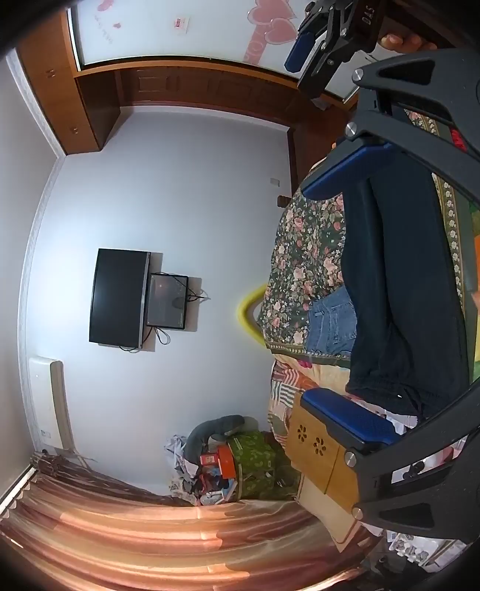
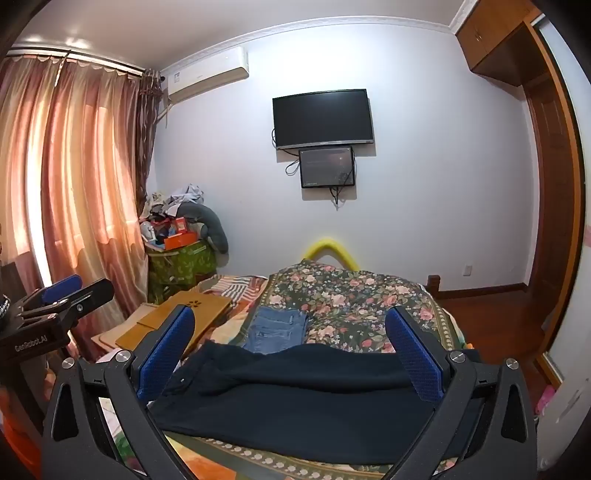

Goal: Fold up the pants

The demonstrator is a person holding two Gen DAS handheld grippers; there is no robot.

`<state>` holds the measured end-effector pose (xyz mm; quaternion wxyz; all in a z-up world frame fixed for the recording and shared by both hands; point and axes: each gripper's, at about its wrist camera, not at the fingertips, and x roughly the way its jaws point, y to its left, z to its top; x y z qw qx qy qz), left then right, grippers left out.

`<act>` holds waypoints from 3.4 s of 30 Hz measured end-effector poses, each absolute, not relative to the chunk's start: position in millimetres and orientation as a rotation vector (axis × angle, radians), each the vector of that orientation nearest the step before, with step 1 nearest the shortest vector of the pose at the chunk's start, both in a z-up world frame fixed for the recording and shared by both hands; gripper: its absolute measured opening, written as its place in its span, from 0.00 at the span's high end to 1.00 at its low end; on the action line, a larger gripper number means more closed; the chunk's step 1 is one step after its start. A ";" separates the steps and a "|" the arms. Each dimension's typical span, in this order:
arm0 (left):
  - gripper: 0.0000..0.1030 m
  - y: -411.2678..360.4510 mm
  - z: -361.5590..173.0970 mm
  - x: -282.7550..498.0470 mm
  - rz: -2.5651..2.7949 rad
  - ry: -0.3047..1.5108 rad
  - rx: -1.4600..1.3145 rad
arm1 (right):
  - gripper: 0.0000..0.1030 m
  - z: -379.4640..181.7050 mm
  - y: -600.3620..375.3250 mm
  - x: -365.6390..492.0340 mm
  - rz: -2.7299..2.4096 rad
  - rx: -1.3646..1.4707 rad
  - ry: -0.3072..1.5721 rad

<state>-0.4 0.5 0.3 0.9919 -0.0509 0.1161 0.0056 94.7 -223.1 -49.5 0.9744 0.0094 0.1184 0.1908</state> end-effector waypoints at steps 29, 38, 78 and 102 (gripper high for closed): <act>0.00 0.3 -1.9 1.6 0.016 0.219 -0.086 | 0.00 -54.6 -225.5 99.4 0.374 0.005 0.245; 0.00 -0.3 -4.5 6.5 0.014 0.230 -0.093 | 0.00 -54.1 -224.1 99.0 0.370 0.004 0.249; 0.00 1.3 -2.8 9.1 0.001 0.233 -0.107 | 0.00 -57.5 -224.2 100.9 0.362 -0.005 0.250; 0.00 55.3 -51.9 125.1 0.077 0.396 -0.117 | 0.00 -101.6 -240.7 209.7 0.236 -0.104 0.410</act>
